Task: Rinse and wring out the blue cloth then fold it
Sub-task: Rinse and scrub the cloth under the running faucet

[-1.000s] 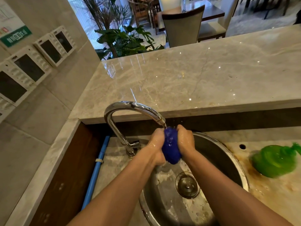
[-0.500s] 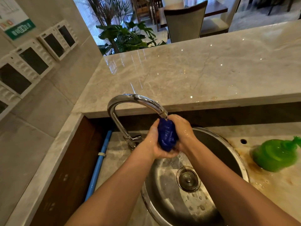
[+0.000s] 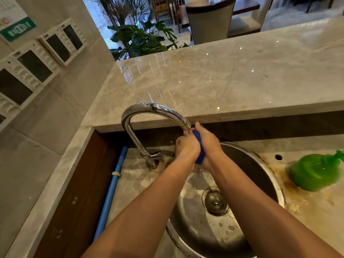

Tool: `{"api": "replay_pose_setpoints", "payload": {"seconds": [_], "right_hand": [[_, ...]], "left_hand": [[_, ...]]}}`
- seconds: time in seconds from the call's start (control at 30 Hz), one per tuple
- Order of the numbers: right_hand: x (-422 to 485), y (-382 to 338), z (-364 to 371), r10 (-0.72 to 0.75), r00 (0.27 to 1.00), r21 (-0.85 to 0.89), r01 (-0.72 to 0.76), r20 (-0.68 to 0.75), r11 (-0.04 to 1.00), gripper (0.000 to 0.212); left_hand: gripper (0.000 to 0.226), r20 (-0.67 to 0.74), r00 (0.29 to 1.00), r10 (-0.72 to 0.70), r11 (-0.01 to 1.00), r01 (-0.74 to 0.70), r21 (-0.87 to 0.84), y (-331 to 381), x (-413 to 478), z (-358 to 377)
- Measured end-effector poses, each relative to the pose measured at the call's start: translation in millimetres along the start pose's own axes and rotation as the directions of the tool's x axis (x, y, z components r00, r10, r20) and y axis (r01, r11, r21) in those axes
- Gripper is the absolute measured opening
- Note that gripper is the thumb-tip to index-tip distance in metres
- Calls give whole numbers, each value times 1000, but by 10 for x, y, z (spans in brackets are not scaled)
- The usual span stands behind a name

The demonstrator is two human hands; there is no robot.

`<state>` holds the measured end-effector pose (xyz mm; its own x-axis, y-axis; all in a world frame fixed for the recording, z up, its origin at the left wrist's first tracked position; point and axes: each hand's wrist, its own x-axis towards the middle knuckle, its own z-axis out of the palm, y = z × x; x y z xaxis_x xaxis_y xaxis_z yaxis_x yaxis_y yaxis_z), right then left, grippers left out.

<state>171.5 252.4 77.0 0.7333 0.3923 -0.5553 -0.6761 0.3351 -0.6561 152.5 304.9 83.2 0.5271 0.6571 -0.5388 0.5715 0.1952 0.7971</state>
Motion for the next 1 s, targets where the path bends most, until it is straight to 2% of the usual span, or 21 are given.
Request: {"api": "replay_pose_setpoints", "payload": {"seconds": [0.07, 0.13, 0.27, 0.33, 0.47, 0.53, 0.63, 0.67, 0.7, 0.73, 0.8, 0.87, 0.93, 1.0], "right_hand": [[37, 0, 12, 41, 998, 67, -38, -45, 997, 37], [76, -13, 12, 44, 997, 103, -36, -71, 994, 36], [145, -38, -7, 76, 984, 146, -53, -158, 988, 25], [146, -34, 5, 100, 974, 170, -66, -203, 983, 17], [167, -42, 60, 148, 970, 260, -95, -191, 961, 21], [167, -32, 55, 177, 977, 296, -135, -119, 946, 18], [166, -1, -9, 206, 978, 330, -203, 26, 922, 16], [171, -3, -52, 195, 979, 339, -204, 63, 918, 15], [169, -10, -98, 178, 979, 338, -202, 99, 919, 17], [160, -20, -141, 166, 976, 322, -203, 140, 925, 21], [140, -43, -245, 160, 963, 263, -215, 215, 940, 38], [144, -38, -335, 156, 957, 176, -202, 244, 963, 46], [164, -31, -384, 143, 962, 80, -166, 233, 983, 49], [193, -49, -400, 113, 977, 1, -115, 183, 993, 47]], "left_hand": [[43, -7, 989, 149, 973, -146, 180, -4, -56, -2], [47, -1, 951, 309, 896, -290, 336, -40, -85, -20], [65, 161, 837, 522, 719, -534, 445, -112, -38, -135], [68, 250, 771, 585, 622, -625, 472, -145, 6, -201], [63, 378, 653, 656, 415, -731, 542, -107, 121, -317], [57, 440, 588, 679, 311, -773, 553, -88, 179, -328], [48, 471, 574, 669, 254, -773, 582, -98, 287, -367], [44, 464, 582, 668, 255, -764, 592, -121, 299, -378], [40, 412, 621, 667, 336, -744, 577, -143, 310, -380], [36, 328, 680, 656, 480, -711, 514, -152, 303, -366], [23, 165, 834, 526, 770, -550, 324, -111, 284, -294], [17, 138, 940, 312, 934, -330, 135, -51, 288, -227], [20, 210, 973, 94, 993, -77, -87, 15, 287, -247], [23, 294, 955, -27, 976, 88, -197, 38, 284, -306]]}}
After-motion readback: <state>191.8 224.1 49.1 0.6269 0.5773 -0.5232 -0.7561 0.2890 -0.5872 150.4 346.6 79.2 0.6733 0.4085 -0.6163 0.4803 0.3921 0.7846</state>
